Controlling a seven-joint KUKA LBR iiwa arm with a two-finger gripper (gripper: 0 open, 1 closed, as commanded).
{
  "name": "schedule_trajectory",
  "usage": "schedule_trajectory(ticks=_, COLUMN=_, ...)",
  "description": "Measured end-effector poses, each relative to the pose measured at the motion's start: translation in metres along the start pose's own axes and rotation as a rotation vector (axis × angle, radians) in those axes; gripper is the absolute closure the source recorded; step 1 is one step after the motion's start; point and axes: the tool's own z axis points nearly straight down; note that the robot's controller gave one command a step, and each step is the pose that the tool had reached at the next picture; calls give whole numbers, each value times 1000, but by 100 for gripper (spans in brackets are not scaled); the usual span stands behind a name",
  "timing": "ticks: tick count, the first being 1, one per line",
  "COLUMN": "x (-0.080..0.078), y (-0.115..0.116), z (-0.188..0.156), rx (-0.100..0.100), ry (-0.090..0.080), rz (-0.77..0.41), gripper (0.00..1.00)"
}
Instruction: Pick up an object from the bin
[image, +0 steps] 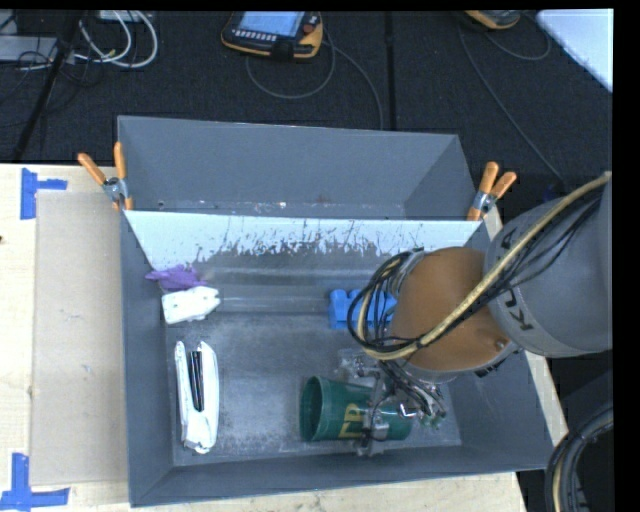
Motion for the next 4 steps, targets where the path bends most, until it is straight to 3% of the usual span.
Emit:
schedule_trajectory(ticks=1, x=-1, y=3, z=19, rx=0, ry=-2, rz=-8, gripper=0)
schedule_trajectory(ticks=2, x=-25, y=29, z=24, rx=0, ry=-1, rz=-110, gripper=100)
schedule_trajectory(ticks=3, x=-25, y=29, z=24, rx=0, ry=-1, rz=-109, gripper=100)
schedule_trajectory(ticks=4, x=-24, y=33, z=-55, rx=0, ry=0, rz=-120, gripper=100)
